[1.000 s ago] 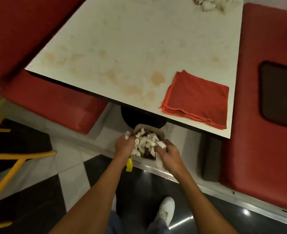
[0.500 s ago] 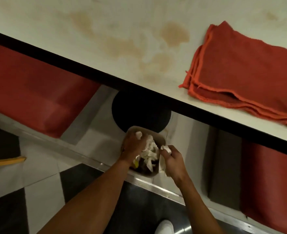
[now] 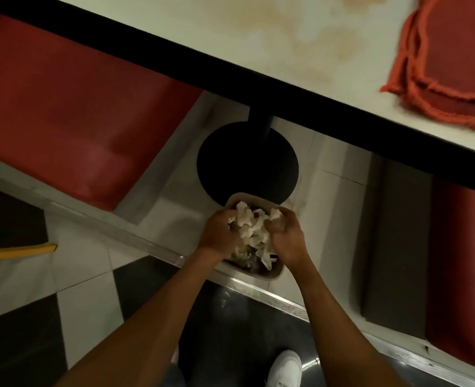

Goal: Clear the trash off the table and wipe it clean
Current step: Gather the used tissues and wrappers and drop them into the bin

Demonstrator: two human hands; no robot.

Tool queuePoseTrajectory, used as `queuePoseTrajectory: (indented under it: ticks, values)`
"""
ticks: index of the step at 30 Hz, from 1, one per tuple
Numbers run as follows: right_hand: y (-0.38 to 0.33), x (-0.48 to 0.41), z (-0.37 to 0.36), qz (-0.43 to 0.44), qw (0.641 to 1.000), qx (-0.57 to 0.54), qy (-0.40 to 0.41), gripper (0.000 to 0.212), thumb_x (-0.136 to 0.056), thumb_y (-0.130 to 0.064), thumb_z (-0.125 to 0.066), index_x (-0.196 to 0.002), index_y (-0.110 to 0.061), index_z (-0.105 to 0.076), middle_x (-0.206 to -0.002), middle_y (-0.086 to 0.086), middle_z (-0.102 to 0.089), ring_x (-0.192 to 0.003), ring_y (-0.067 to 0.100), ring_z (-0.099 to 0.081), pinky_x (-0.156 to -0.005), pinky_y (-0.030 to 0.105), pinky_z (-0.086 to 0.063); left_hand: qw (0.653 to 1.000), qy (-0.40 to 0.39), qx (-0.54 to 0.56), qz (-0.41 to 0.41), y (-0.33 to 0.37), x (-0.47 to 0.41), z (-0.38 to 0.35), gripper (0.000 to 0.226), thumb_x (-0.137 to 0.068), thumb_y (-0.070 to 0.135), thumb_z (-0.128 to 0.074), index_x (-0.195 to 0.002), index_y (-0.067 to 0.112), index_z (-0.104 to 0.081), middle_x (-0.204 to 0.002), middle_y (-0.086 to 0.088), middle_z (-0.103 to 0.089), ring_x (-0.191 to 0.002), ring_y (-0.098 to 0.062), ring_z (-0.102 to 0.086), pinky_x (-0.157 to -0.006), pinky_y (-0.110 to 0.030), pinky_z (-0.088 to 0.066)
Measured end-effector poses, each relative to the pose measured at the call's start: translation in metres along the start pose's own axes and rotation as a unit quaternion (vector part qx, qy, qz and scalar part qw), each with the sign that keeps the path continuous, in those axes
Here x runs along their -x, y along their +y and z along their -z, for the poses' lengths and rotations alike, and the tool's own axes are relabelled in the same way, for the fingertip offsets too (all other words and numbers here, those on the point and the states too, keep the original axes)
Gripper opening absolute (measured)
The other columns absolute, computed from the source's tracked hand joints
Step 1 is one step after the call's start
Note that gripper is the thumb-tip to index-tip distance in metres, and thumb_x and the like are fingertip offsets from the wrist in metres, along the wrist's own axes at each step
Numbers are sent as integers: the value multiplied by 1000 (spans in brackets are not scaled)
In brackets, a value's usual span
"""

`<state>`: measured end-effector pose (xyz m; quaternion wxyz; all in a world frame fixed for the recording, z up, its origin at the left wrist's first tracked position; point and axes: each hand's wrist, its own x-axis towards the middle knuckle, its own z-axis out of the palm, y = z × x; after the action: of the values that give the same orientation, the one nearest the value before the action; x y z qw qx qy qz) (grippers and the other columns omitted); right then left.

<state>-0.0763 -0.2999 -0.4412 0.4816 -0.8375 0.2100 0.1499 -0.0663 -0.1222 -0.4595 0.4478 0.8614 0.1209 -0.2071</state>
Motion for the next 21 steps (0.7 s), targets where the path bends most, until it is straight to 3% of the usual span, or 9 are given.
queuePoseTrajectory:
  ticks: [2, 3, 5, 7, 12, 16, 21]
  values:
    - [5, -13, -17, 48, 994, 94, 6, 58, -95, -31, -73, -145, -19, -46, -142, 9, -56, -130, 31, -53, -110, 46, -47, 999, 21, -28, -4, -12, -2, 5, 33, -98, 9, -55, -129, 10, -67, -129, -12, -63, -120, -29, -61, -99, -38, -53]
    - [8, -19, -25, 63, 989, 137, 7, 63, -93, -33, -75, -146, -17, -46, -144, 12, -55, -133, 35, -51, -113, 50, -43, 999, 23, -44, -2, -18, -3, 6, 31, -97, 11, -55, -125, 10, -67, -126, -13, -64, -118, -31, -61, -96, -38, -52]
    - [12, -29, -38, 75, 973, 218, 0, 65, -92, -35, -76, -146, -18, -45, -146, 12, -54, -136, 36, -49, -116, 50, -38, 997, 14, -70, -5, -28, -6, 9, 32, -96, 19, -54, -126, 14, -64, -125, -10, -63, -117, -32, -60, -94, -38, -51]
    - [17, -37, -47, 75, 958, 274, -37, 59, -94, -35, -73, -145, -23, -46, -147, 9, -53, -139, 34, -46, -116, 50, -36, 998, 2, -64, -13, -32, -6, 10, 42, -98, 22, -53, -138, 19, -61, -134, -8, -61, -123, -29, -58, -101, -37, -50]
    - [29, -46, -50, 47, 956, 264, -123, 68, -95, -35, -74, -153, -23, -41, -154, 8, -48, -143, 32, -44, -122, 45, -31, 998, 2, -48, -33, -34, -5, 11, 48, -102, 14, -53, -149, 20, -54, -146, -7, -57, -133, -25, -54, -102, -23, -38]
    - [19, -28, -34, 65, 967, 231, -88, 78, -95, -30, -75, -160, -19, -33, -160, 10, -43, -146, 33, -41, -123, 46, -33, 997, 2, -68, -32, -19, 4, 21, 48, -104, 14, -51, -152, 16, -51, -148, -10, -57, -135, -27, -53, -99, -20, -32]
    - [-16, 19, -3, 69, 978, 187, -58, 71, -97, -28, -70, -159, -16, -38, -156, 13, -49, -143, 36, -46, -120, 43, -39, 998, -19, -66, -14, 21, 34, 41, 46, -104, 18, -52, -150, 20, -51, -146, -5, -59, -133, -23, -56, -103, -22, -38]
